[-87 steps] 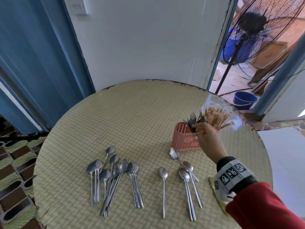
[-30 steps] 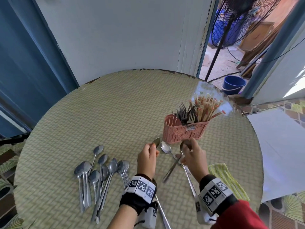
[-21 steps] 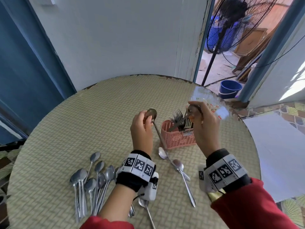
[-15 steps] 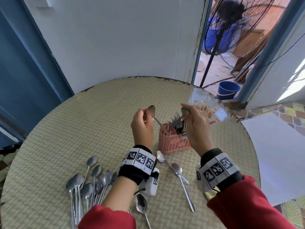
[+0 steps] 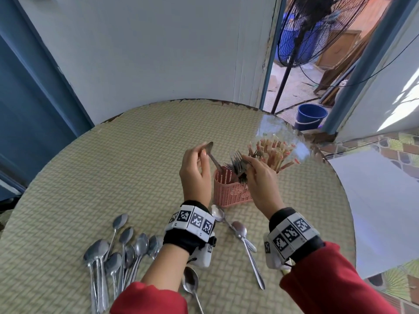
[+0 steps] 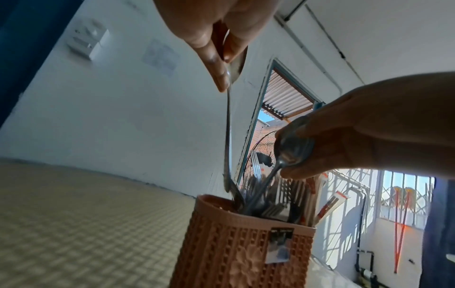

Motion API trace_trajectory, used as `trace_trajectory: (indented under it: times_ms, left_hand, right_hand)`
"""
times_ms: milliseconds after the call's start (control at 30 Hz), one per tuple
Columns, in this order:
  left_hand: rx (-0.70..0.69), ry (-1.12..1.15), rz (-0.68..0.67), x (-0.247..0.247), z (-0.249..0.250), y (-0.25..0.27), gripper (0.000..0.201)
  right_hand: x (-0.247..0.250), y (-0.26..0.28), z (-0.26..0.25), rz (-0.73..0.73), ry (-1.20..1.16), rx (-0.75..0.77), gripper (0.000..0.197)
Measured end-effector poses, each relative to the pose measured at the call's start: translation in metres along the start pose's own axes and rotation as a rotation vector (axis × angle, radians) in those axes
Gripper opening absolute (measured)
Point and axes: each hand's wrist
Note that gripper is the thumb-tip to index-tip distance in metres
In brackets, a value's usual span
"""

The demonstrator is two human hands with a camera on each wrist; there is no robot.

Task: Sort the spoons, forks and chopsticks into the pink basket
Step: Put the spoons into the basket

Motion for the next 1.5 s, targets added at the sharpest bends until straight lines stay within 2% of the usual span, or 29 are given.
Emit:
trace_trajectory:
  times_ms: [67, 133, 167, 267, 333, 400, 533, 633, 767, 833, 900, 1000, 1133, 1267, 1367, 1500]
  left_hand:
    - [-0.074, -0.030, -0.023, 0.001, 0.000, -0.004, 0.022]
    - [-0.058, -0.024, -0.104, -0.002, -0.003, -0.003, 0.024]
    - [0.012, -0.006, -0.168, -0.004, -0.004, -0.002, 0.026]
    - [0.347, 0.076, -0.415, -0.007, -0.009, 0.008, 0.040]
    - [0.452, 0.107, -0.492, -0.005, -0.012, 0.016, 0.046]
    - [0.462, 0.116, -0.464, -0.002, -0.015, 0.022, 0.042]
    - [0.472, -0.033, -0.297, 0.005, -0.027, 0.041, 0.025]
    - [0.554, -0.123, -0.308, 0.006, -0.048, 0.061, 0.019]
    - [0.727, -0.190, -0.524, 0.001, -0.076, 0.085, 0.026]
    - [0.790, -0.187, -0.579, -0.004, -0.088, 0.094, 0.031]
    - [0.829, -0.200, -0.636, -0.009, -0.096, 0.101, 0.035]
    - [0.851, -0.219, -0.678, -0.016, -0.103, 0.107, 0.024]
    - [0.891, -0.229, -0.632, -0.021, -0.105, 0.111, 0.023]
    - [0.915, -0.212, -0.564, -0.022, -0.101, 0.110, 0.006]
    - [0.845, -0.159, -0.524, -0.017, -0.092, 0.105, 0.012]
    - [0.662, -0.083, -0.480, -0.005, -0.067, 0.089, 0.006]
  right_hand:
    - [0.000, -0.001, 0.001, 0.021, 0.005, 0.003, 0.033]
    - [-0.002, -0.003, 0.001, -0.010, -0.004, 0.002, 0.035]
    - [-0.004, -0.003, 0.001, -0.050, -0.011, -0.004, 0.037]
    - [-0.008, -0.001, 0.003, -0.166, -0.003, -0.001, 0.046]
    - [-0.008, 0.002, 0.006, -0.179, 0.009, 0.009, 0.047]
    - [-0.009, 0.006, 0.010, -0.125, -0.023, 0.049, 0.040]
    - [-0.014, 0.022, 0.021, -0.007, -0.106, 0.076, 0.020]
    - [-0.026, 0.040, 0.039, 0.005, -0.097, 0.066, 0.013]
    - [-0.052, 0.064, 0.073, -0.198, 0.055, -0.121, 0.016]
    - [-0.060, 0.073, 0.086, -0.358, 0.230, -0.202, 0.026]
    - [-0.066, 0.077, 0.096, -0.504, 0.414, -0.210, 0.037]
    - [-0.070, 0.079, 0.102, -0.563, 0.502, -0.219, 0.039]
    - [-0.070, 0.078, 0.104, -0.516, 0.444, -0.280, 0.031]
    - [-0.064, 0.071, 0.095, -0.425, 0.361, -0.348, 0.030]
    - [-0.052, 0.060, 0.080, -0.347, 0.273, -0.343, 0.028]
    - [-0.025, 0.042, 0.053, -0.252, 0.136, -0.207, 0.024]
Point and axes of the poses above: each hand's wrist, its own y-axis away from the middle knuckle, its own x-axis out of the back of the hand, z = x × y, and after that the axes turned 10 degrees about -x, right-handed
